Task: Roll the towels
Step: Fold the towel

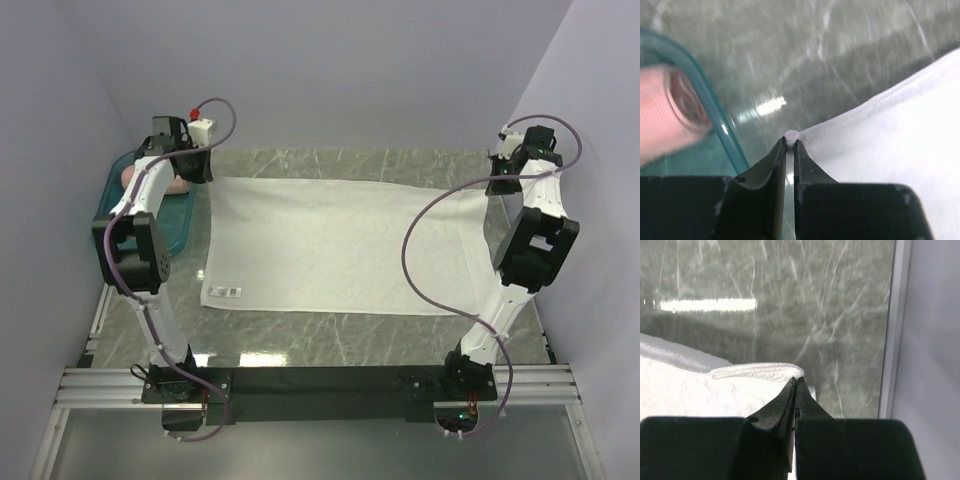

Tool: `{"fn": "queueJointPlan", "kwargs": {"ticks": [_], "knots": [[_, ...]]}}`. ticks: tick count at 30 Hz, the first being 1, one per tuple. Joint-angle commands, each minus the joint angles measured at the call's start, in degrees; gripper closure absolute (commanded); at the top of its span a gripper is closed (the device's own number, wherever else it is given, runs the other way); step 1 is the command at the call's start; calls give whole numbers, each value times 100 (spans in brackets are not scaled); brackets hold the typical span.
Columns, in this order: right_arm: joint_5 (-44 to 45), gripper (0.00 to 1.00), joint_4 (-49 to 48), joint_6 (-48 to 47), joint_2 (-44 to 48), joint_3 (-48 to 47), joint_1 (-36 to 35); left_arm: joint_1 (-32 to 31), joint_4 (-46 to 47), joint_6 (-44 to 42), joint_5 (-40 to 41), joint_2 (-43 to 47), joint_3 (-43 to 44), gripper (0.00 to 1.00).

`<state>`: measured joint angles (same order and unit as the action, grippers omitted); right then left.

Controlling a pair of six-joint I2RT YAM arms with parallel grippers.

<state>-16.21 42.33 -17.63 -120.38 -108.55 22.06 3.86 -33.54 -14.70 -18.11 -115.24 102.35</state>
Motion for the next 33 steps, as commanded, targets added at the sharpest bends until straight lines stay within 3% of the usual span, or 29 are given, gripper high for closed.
{"fn": "queueJointPlan", "kwargs": {"ticks": [1,8,16,25,33], "knots": [[-225,100,197,-363,673,403,184,273,-188,-524,-499,774,-618,100],[-181,100,259,-979,1525,1476,333,502,-873,-1543,-808,1749,-1708,100],[-23,100,733,-1796,1851,2197,606,643,-1541,-2335,-712,2225,-2631,100],[381,100,127,-1788,2369,3681,588,634,-962,-2055,-247,2304,-3695,100],[540,100,-76,-1788,2317,3992,580,625,-672,-1853,-193,2146,-3977,100]]}}
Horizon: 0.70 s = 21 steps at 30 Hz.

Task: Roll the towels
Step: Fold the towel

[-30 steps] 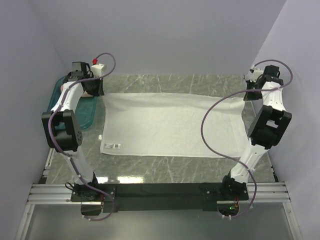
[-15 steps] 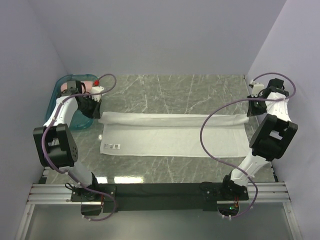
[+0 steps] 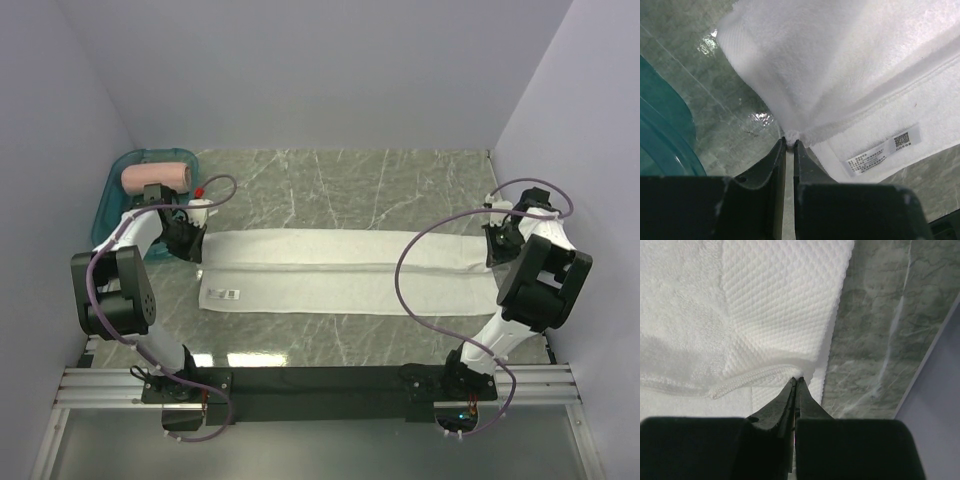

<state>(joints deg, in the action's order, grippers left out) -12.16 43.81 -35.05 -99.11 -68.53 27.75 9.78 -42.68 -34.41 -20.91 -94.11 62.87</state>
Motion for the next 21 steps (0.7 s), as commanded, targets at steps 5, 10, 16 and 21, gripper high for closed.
{"fn": "queueJointPlan", "kwargs": {"ticks": [5,10,16,21], "knots": [[39,100,48,-72,365,-318,38,33,-47,172,8,207,330,100],[-23,100,496,-274,761,-538,117,164,-810,-152,-142,524,708,100],[21,100,839,-792,1200,-170,222,305,-1497,-662,-274,911,718,100],[302,100,437,-1083,1614,917,222,305,-1499,-980,-89,1236,-37,100]]}}
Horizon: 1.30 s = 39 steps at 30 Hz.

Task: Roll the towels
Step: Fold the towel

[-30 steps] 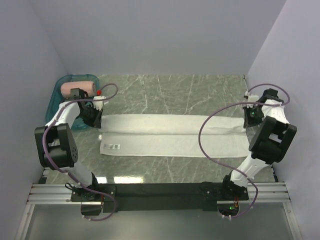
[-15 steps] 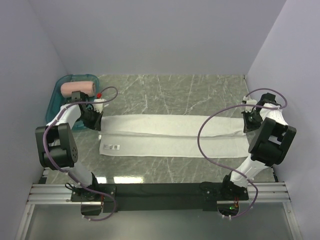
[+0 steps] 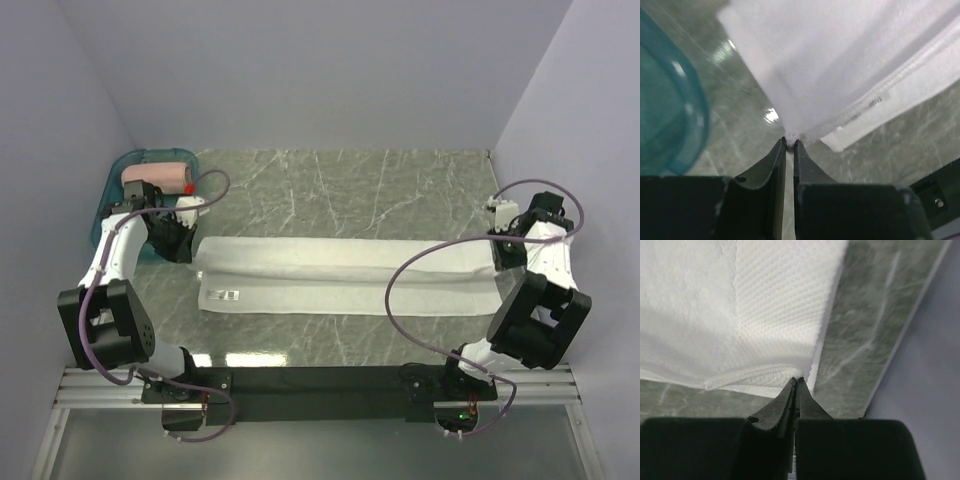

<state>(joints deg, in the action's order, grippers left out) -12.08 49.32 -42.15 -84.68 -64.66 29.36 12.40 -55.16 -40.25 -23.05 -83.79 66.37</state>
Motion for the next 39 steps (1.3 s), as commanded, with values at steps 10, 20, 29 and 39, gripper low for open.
{"fn": "queueJointPlan", "kwargs": {"ticks": [10,20,29,39], "knots": [[557,100,-871,-109,-505,1105,34,-282,1085,552,608,-251,-1478,100],[522,100,-731,-65,-496,824,43,-282,1007,509,600,-402,-1224,100],[171,100,217,-170,-128,-125,148,-247,-91,44,187,134,-476,99],[548,100,132,-619,40,347,342,96,-698,-659,160,231,-572,100]]}}
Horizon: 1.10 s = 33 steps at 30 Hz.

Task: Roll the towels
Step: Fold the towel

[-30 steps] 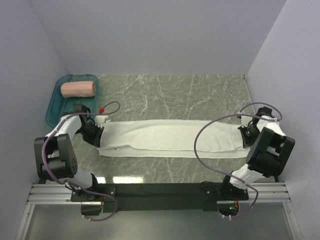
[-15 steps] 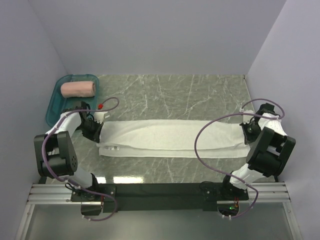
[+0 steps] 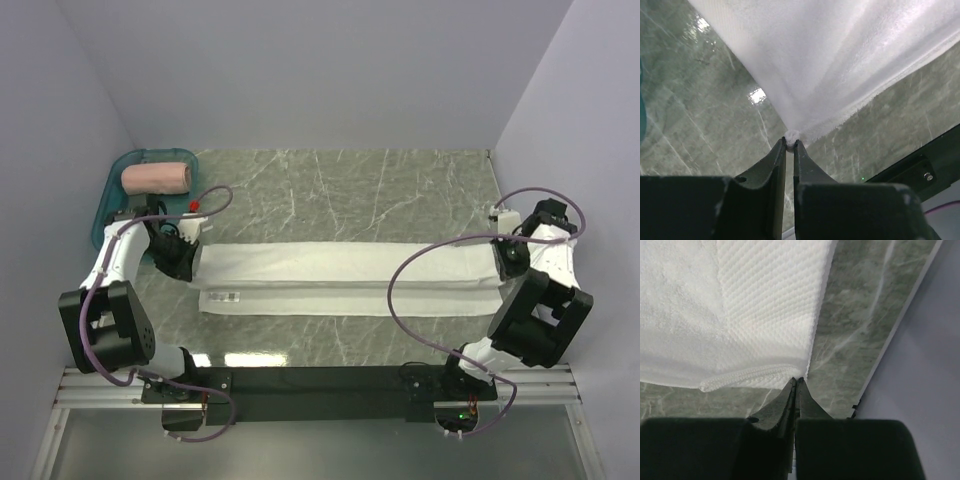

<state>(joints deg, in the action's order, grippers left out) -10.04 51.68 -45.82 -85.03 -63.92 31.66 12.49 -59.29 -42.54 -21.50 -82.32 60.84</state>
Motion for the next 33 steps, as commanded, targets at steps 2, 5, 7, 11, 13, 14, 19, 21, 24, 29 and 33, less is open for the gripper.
{"fn": "queueJointPlan", "kwargs": {"ticks": [2,5,7,11,13,14,19,21,24,29,33], "knots": [[485,100,-315,-295,75,502,104,96,-224,-439,14,59,-160,100],[644,100,-668,-287,-100,819,112,69,-127,-342,5,-82,-309,99],[644,100,-782,-155,-319,829,104,26,-4,-255,23,-231,-440,100],[574,100,-791,38,-654,636,95,-97,417,-9,154,-398,-678,100],[574,100,-756,56,-742,592,95,-115,593,123,216,-512,-740,100],[608,100,-765,39,-760,591,95,-124,602,150,225,-556,-749,99],[600,100,-747,-23,-725,609,95,-115,717,203,225,-583,-810,100],[591,100,-686,-14,-716,574,95,-124,682,185,216,-601,-775,99],[600,100,-616,-14,-760,486,95,-124,620,141,216,-601,-688,100],[521,100,-379,-41,-664,136,103,-98,331,53,120,-539,-310,100],[372,100,52,-85,-444,-357,112,-36,-362,-122,-135,-408,339,100]]}}
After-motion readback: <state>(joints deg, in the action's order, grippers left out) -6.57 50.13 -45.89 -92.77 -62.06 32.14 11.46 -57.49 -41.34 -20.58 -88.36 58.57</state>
